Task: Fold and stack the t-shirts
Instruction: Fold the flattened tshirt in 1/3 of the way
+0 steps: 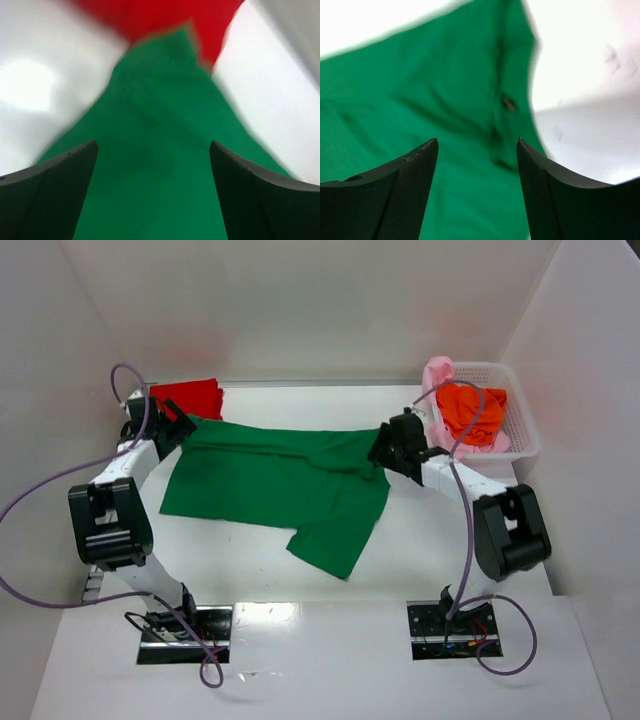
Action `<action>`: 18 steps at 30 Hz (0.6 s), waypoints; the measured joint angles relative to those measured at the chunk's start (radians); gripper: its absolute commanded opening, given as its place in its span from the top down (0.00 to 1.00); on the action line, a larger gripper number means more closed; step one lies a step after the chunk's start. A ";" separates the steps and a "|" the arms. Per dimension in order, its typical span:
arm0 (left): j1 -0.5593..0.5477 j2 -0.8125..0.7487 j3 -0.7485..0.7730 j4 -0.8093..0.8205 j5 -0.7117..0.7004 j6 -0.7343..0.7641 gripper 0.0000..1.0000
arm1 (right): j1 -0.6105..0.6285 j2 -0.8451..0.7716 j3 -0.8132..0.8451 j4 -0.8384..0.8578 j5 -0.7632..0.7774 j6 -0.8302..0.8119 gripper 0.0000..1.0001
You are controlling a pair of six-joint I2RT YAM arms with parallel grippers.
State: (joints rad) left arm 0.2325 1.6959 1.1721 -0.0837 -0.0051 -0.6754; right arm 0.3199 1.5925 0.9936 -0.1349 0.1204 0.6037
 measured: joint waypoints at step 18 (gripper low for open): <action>0.000 -0.242 -0.230 -0.138 -0.023 -0.041 0.04 | 0.039 -0.119 -0.223 -0.075 -0.039 0.103 0.43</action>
State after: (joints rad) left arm 0.2325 1.4534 0.9418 -0.2213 -0.0286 -0.7161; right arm 0.3584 1.4731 0.7708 -0.2095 0.0815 0.7063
